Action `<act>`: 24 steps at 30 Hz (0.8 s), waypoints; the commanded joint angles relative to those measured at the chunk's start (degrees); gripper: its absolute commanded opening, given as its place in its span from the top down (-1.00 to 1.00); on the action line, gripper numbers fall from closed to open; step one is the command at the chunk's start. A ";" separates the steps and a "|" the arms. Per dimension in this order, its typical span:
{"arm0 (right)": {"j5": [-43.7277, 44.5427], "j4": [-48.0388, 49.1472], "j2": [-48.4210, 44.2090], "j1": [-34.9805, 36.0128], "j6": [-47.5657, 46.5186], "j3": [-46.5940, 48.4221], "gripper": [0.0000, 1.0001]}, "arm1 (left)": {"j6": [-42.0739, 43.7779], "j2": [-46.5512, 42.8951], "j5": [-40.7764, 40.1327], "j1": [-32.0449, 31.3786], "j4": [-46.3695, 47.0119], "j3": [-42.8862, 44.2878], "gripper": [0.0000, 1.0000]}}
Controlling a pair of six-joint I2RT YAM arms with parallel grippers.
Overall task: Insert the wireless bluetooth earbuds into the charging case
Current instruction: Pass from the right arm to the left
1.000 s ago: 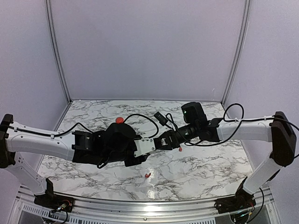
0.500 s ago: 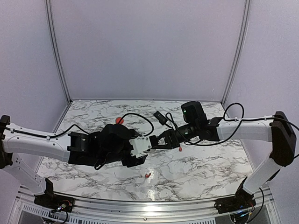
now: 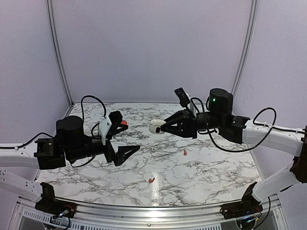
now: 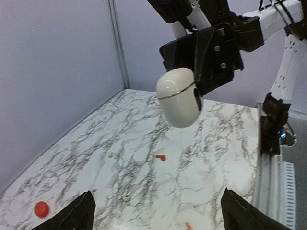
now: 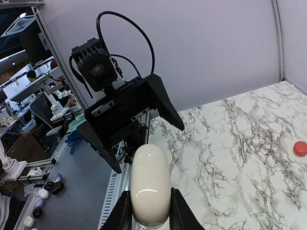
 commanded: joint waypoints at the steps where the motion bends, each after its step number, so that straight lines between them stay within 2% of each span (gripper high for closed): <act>1: -0.30 4.72 -0.36 1.91 -4.05 0.80 0.85 | -8.99 -0.89 14.28 0.37 12.09 -2.22 -0.80; 7: 0.56 5.28 0.58 4.13 -7.63 2.87 0.83 | -11.54 2.93 18.18 0.37 14.54 0.91 -0.43; 13: -0.28 4.73 1.51 6.02 -8.60 4.37 0.85 | -12.75 5.99 18.74 0.38 14.62 2.59 -0.22; 18: 0.58 4.93 1.49 7.69 -8.45 4.16 0.86 | -12.77 7.39 19.08 0.37 16.06 3.46 0.06; 24: 0.84 7.05 1.39 8.07 -6.92 3.19 0.87 | -13.26 8.21 18.52 0.37 18.60 2.97 0.23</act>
